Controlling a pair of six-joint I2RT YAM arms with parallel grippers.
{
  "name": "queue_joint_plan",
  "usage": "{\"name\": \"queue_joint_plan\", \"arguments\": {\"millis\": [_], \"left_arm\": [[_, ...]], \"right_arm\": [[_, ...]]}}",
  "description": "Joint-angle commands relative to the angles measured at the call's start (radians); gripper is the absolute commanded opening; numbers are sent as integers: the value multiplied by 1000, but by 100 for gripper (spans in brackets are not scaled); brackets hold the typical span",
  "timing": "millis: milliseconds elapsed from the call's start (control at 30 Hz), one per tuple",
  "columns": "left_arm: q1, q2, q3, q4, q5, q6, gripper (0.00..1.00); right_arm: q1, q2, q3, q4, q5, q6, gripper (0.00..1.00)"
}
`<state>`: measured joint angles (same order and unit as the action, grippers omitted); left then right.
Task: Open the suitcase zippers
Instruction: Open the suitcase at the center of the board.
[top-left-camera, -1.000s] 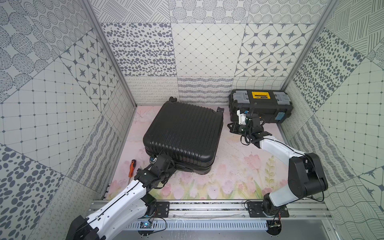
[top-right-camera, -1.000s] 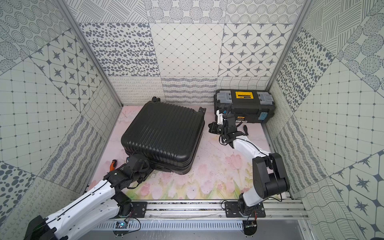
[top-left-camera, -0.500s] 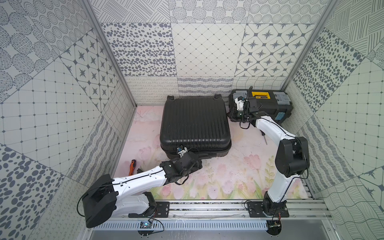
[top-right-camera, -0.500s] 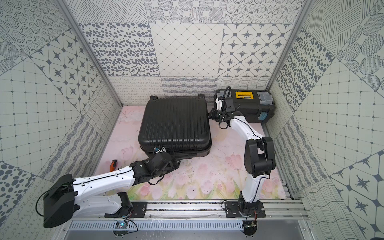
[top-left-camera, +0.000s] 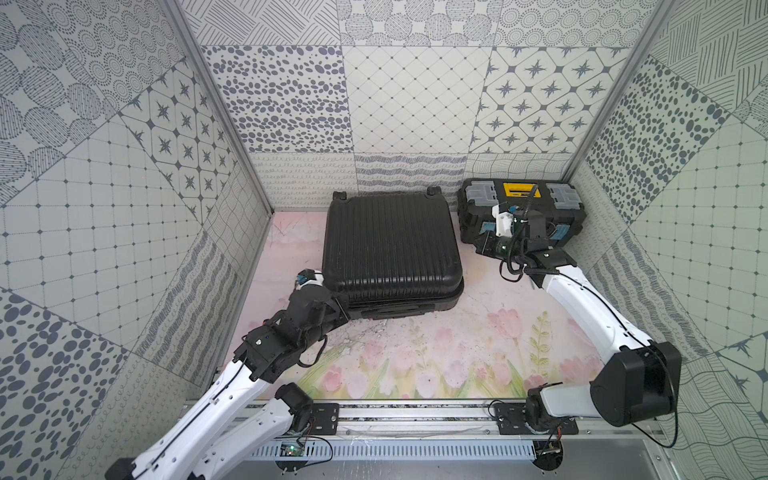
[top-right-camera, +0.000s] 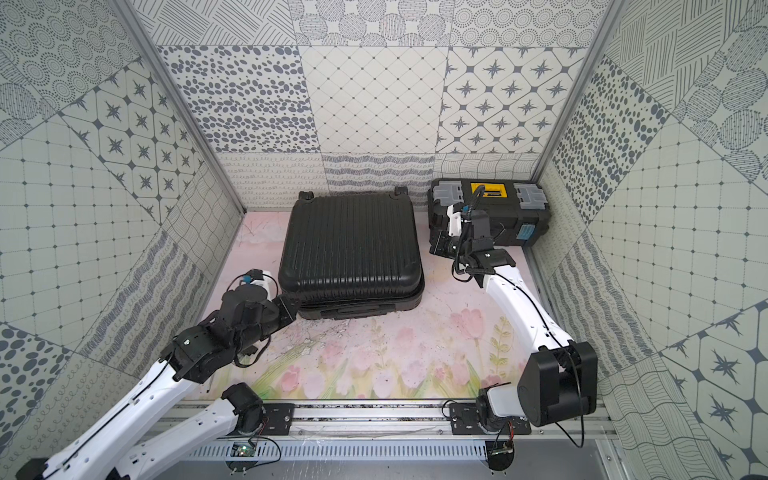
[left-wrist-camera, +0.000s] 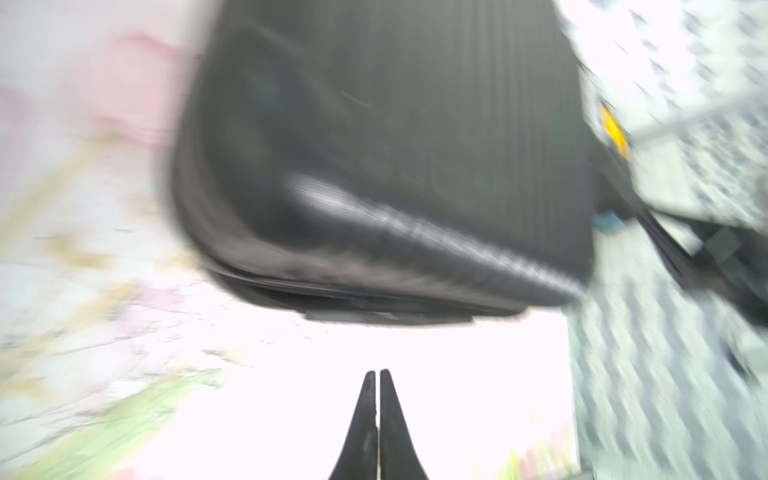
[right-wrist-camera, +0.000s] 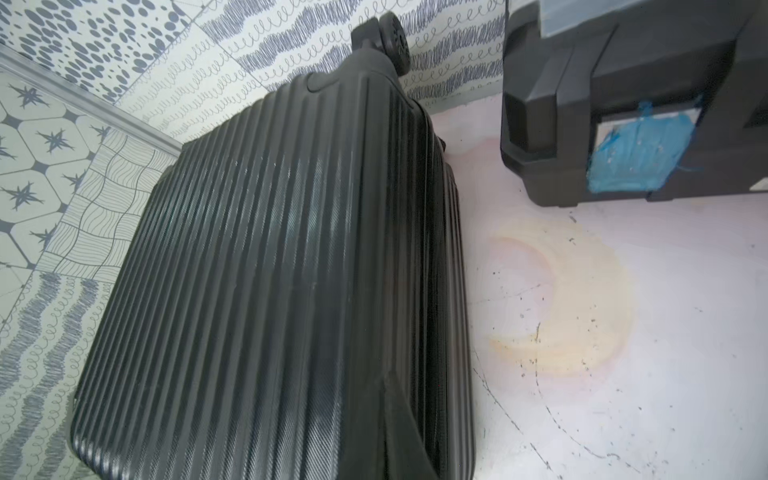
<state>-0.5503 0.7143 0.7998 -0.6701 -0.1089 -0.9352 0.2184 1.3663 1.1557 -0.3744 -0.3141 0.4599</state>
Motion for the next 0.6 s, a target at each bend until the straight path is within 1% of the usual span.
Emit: {"name": "queue_joint_plan", "arguments": {"millis": [0, 33, 100, 133, 200, 300, 333, 400, 533, 567], "left_arm": [[424, 14, -97, -136, 405, 92, 0], [501, 26, -131, -98, 447, 82, 0], [609, 50, -181, -30, 486, 62, 0], [655, 59, -219, 27, 515, 26, 0], [713, 77, -309, 191, 595, -66, 0], [727, 135, -465, 586, 686, -222, 0], [727, 164, -512, 723, 702, -273, 0], [727, 223, -571, 940, 715, -332, 0], [727, 345, -627, 1238, 715, -389, 0], [727, 364, -632, 1283, 711, -392, 0]], "right_arm": [[7, -41, -85, 52, -44, 52, 2], [9, -59, -108, 52, -50, 55, 1], [9, -91, -141, 41, -57, 49, 0], [10, -109, -159, 39, -60, 46, 0], [10, -139, -187, 31, -67, 41, 0], [10, -167, -215, 34, -84, 39, 0], [12, -172, -223, 39, -86, 41, 0], [13, -172, -232, 48, -97, 45, 0], [31, -155, -230, 55, -109, 48, 0], [38, -148, -229, 56, -108, 46, 0]]}}
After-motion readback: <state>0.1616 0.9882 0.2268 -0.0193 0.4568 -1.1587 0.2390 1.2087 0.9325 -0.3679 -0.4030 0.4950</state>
